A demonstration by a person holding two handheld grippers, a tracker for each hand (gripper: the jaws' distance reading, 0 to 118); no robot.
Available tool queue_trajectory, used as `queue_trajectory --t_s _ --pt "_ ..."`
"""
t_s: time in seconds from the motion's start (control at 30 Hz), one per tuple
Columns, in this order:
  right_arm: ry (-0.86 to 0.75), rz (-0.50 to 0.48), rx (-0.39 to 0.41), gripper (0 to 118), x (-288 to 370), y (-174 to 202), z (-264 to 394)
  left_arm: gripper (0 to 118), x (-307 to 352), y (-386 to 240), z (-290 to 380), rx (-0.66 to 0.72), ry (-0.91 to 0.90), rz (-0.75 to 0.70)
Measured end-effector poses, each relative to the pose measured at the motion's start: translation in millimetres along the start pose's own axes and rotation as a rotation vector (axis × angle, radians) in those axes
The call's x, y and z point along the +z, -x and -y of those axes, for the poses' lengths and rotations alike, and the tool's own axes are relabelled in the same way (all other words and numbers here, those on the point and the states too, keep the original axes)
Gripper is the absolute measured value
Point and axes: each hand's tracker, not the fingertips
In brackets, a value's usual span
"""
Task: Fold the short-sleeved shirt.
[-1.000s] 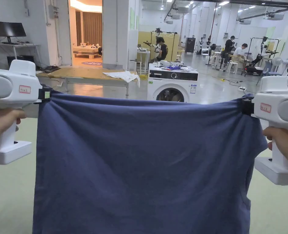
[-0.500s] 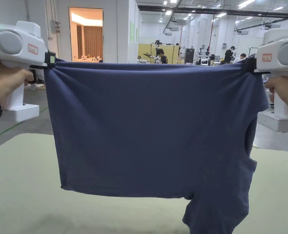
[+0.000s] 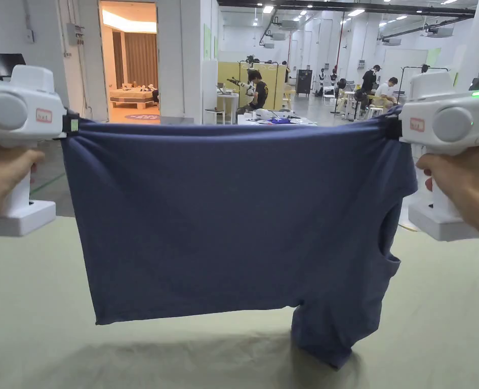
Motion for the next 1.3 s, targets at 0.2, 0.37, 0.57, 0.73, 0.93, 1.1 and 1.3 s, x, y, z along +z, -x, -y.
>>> queue_trajectory --t_s 0.2,0.37,0.57,0.73,0.93,1.1,1.3 --pt "0.082 -0.004 0.026 5 47 7 63 0 31 -1 80 0.035 0.067 0.043" --pt "0.109 -0.007 0.068 5 101 16 103 0 80 1 130 0.071 0.087 0.063" --pt "0.126 -0.005 0.089 5 170 22 139 0 145 11 163 0.074 0.091 0.084" --pt "0.167 -0.016 0.080 5 216 21 171 0 180 24 196 0.073 0.141 0.114" --pt "0.288 -0.053 0.066 5 257 22 232 0 225 30 252 0.098 0.247 0.134" --pt "0.464 -0.083 0.053 5 281 28 293 0 257 21 309 0.095 0.380 0.162" --pt "0.667 -0.126 0.057 5 299 34 352 0 266 13 368 0.093 0.567 0.171"
